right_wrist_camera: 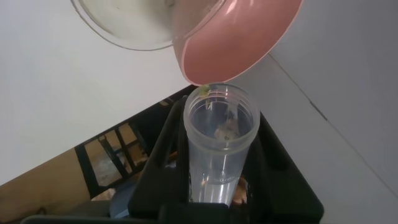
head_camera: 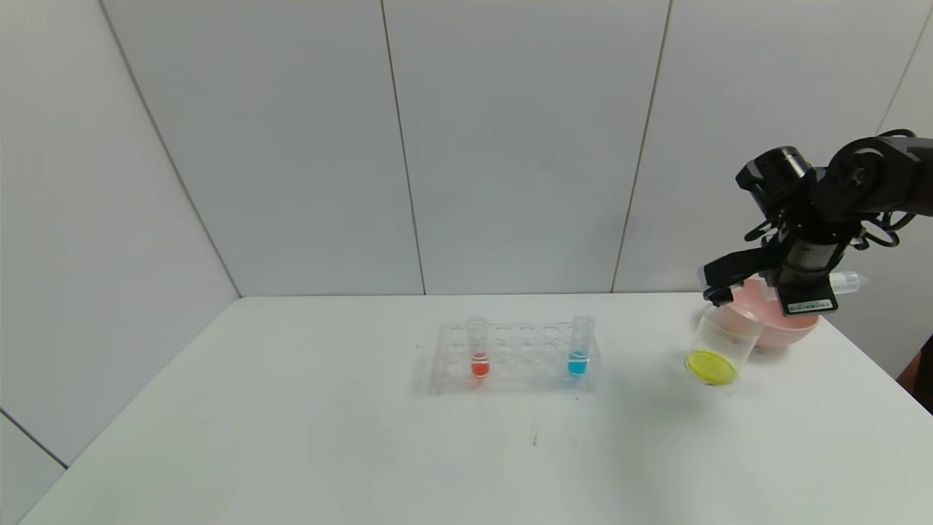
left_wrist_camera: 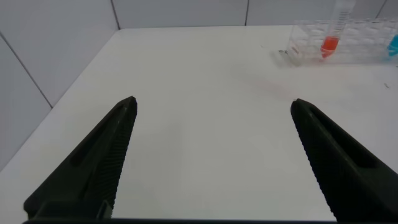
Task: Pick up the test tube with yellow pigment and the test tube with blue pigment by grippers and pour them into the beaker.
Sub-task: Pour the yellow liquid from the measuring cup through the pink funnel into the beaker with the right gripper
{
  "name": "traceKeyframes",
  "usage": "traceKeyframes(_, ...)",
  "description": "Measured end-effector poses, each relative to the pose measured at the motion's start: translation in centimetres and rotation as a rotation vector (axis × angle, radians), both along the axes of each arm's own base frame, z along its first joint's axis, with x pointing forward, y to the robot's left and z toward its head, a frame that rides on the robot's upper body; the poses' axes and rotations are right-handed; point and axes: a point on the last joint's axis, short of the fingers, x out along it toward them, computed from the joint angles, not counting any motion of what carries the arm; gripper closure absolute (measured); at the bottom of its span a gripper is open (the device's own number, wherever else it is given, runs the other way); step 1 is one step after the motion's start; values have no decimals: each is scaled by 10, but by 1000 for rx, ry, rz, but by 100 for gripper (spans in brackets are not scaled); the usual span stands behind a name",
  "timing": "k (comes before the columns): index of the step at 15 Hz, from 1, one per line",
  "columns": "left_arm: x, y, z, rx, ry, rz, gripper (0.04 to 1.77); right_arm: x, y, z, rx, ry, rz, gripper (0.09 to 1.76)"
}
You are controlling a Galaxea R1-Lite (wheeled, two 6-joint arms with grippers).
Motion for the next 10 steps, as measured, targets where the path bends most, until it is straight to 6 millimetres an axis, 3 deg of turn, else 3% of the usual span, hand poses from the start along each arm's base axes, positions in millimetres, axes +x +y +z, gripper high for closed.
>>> traceKeyframes(5, 0, 0, 0, 0, 0, 0, 5, -3, -1, 10, 87, -39, 43, 129)
traceKeyframes(8, 0, 0, 0, 0, 0, 0, 5, -9, -12, 31, 292, -133, 138, 129)
traceKeyframes(10, 0, 0, 0, 0, 0, 0, 5, -13, -21, 41, 517, -198, 114, 129)
